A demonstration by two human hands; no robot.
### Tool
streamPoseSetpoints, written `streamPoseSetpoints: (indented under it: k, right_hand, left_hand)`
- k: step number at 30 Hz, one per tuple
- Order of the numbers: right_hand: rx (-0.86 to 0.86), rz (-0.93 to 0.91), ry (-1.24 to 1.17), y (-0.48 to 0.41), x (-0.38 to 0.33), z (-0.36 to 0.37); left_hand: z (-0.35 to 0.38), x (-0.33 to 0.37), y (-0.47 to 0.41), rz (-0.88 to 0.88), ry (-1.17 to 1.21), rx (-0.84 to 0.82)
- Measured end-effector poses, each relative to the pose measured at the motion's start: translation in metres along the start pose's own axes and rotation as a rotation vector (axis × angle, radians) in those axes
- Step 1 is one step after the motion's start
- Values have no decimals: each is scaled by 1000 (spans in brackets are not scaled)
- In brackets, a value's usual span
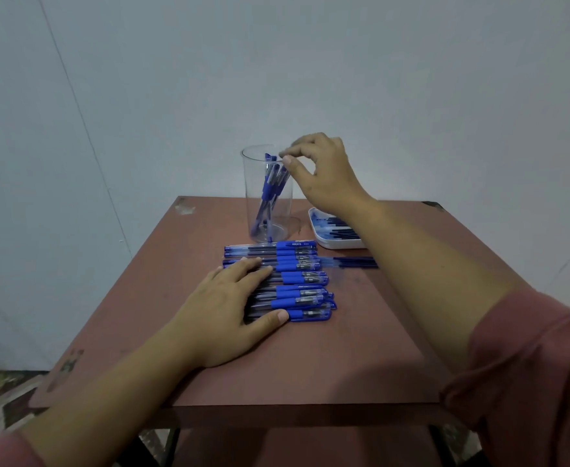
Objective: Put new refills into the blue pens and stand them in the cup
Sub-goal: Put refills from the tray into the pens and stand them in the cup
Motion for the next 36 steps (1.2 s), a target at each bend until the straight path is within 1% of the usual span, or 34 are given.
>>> streamPoseSetpoints:
  k: [2, 4, 6, 10, 12, 16, 18, 23, 27, 32, 36]
  right_hand:
    - [15, 7, 18, 11, 3, -6]
    - [-11, 4, 28, 28, 8, -15]
    - [-121, -22, 51, 48, 16, -20]
    - [-403, -94, 133, 86, 31, -18]
    - [-472, -113, 178, 98, 34, -12]
    - [-526, -146, 238, 102, 28, -6]
    - [-536, -138, 241, 102, 26, -6]
    - [-535, -91, 165, 104, 21, -7]
    - [-525, -60, 168, 105, 18, -7]
    - [-398, 35, 21, 108, 17, -22]
    - [-366, 50, -21, 111, 19, -29]
  left_hand:
    - [0, 0, 0, -3, -4, -2]
    - [0, 0, 0, -6, -4, -4]
    - [0, 0, 0, -5, -3, -2]
    - [0, 0, 0, -2, 0, 3]
    - [0, 1, -1, 4, 0, 9]
    - [0, 1, -1, 2, 3, 8]
    - [0, 1, 0, -2, 3, 6]
    - [-1, 2, 0, 1, 23, 9]
    - [-2, 2, 0, 8, 9, 26]
    - [-15, 12, -12, 103, -33, 79]
    - [-33, 23, -43, 199, -51, 59]
Point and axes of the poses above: each hand's wrist, its own y-axis away from the middle knuckle, its own z-axis out of the palm, x = y × z, the point moved 2 cm from there along -y, towards the middle knuckle, and after that the axes turned 15 degrees about y, right-handed, at the moved point
